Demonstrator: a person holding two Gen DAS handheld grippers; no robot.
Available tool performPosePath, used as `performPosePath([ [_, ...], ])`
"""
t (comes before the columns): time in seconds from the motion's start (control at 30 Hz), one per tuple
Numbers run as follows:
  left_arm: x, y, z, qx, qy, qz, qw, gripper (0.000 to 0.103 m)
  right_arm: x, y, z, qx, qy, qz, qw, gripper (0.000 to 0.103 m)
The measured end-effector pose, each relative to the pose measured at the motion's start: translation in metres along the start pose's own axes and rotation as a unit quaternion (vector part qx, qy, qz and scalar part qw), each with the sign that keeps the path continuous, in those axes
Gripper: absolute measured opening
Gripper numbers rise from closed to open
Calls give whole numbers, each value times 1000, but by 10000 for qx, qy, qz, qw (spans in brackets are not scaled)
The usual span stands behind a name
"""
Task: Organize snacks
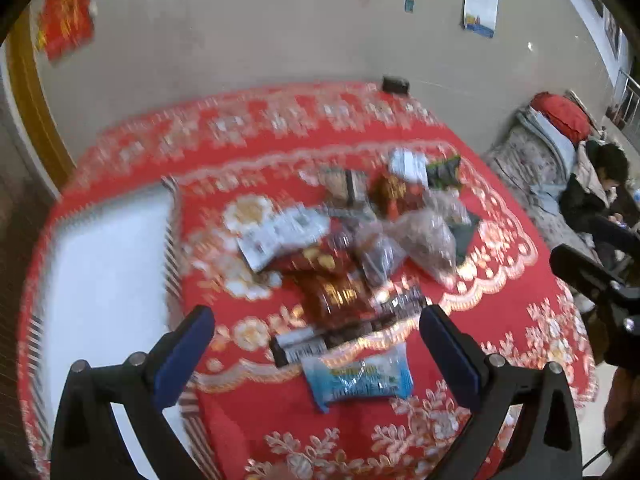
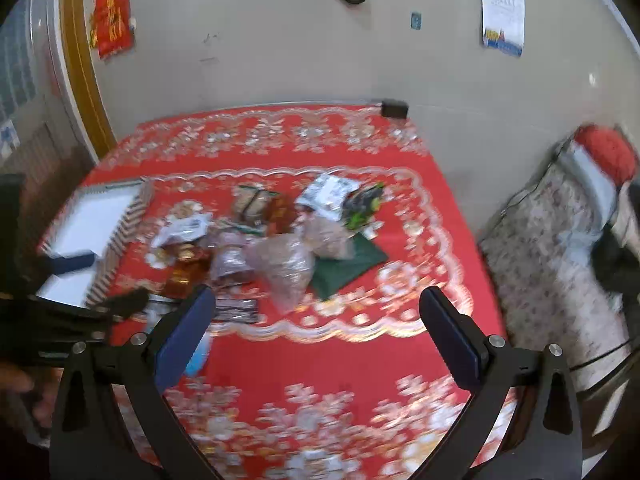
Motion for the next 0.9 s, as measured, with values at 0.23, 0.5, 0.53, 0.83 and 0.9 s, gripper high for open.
performPosePath([
  [0.23,13,-1,-2,-252,-127,-176,9994,103,7,12,1,-341,-170,-252,9990,103],
  [0.5,52,-5,-13,-672,-583,-490,9948,103,29,28,5,-449,-351,-715,9958,103],
  [0.53,56,-4,-15,-728,-621,-547,9939,103,30,29,6,-457,-355,-743,9956,103],
  [0.83,97,-15,-34,-939,-1109,-976,9846,103,52,29,5,-999,396,-909,9900,103],
  [0.9,104,-13,-29,-883,-1106,-1117,9836,103,60,32,4,-981,395,-1038,9890,103],
])
Point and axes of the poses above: each gripper's, at about its wrist camera, not at the fingertips, and y roughly the way its jaws point, z to its right, x to its underside, the point moved 10 cm from there along y, roughly the way its jaws point, and after that the axes turned 15 degrees about z, right-handed, at the moved point
